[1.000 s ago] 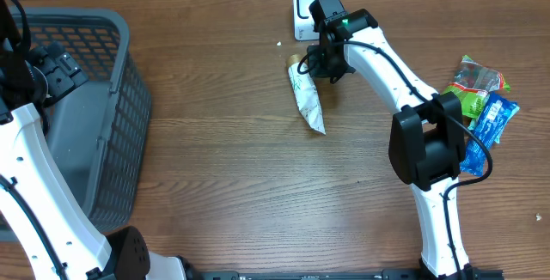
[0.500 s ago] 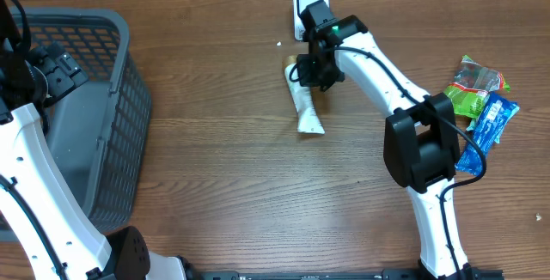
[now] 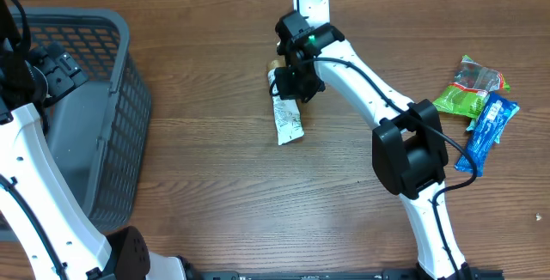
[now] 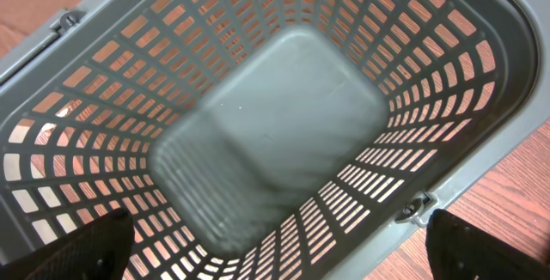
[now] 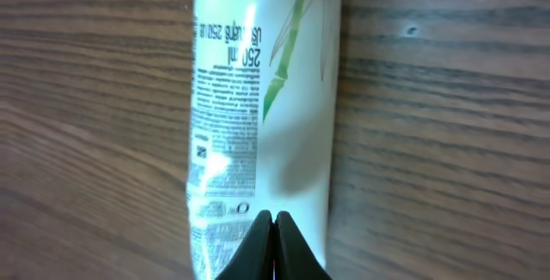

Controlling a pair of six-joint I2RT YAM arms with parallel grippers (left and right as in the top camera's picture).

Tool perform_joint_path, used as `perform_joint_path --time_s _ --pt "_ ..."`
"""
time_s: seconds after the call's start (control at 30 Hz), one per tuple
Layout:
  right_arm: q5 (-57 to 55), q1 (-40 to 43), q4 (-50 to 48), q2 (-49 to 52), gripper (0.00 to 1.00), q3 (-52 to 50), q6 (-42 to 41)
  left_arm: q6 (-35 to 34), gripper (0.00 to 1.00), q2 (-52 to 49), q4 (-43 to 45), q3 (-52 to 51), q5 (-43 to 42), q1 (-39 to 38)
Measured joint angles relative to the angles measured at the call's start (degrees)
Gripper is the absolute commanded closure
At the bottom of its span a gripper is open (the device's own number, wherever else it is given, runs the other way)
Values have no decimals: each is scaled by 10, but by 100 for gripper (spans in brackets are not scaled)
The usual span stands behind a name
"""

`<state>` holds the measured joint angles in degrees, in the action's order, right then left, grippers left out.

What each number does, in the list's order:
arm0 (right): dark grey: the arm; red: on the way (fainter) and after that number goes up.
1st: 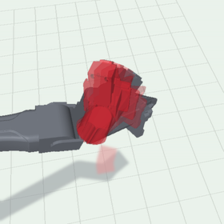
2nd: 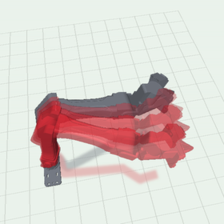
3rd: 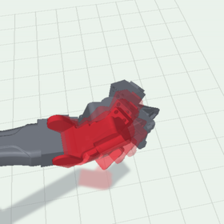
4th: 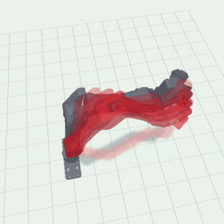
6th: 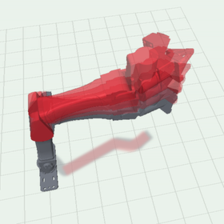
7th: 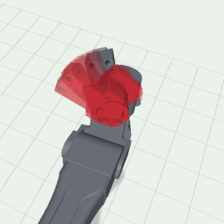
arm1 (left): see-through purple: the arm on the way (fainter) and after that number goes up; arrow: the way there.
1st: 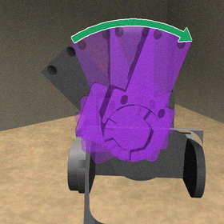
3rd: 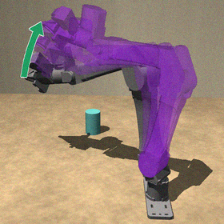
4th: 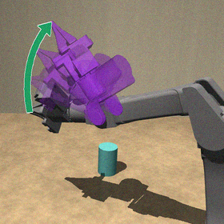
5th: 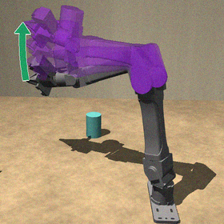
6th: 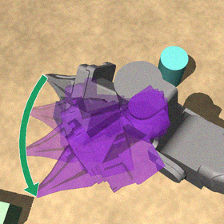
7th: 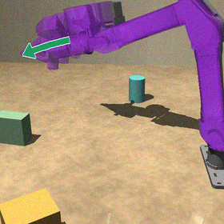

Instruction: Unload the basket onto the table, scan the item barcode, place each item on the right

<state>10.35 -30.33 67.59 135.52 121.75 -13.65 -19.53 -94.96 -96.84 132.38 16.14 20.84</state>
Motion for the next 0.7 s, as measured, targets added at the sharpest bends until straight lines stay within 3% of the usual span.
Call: perform_joint_path --time_s 0.37,0.7 --pt "112 6 18 0 96 46 100 0 0 0 0 0 0 0" --pt "184 6 -89 0 96 -65 123 0 0 0 0 0 0 0"
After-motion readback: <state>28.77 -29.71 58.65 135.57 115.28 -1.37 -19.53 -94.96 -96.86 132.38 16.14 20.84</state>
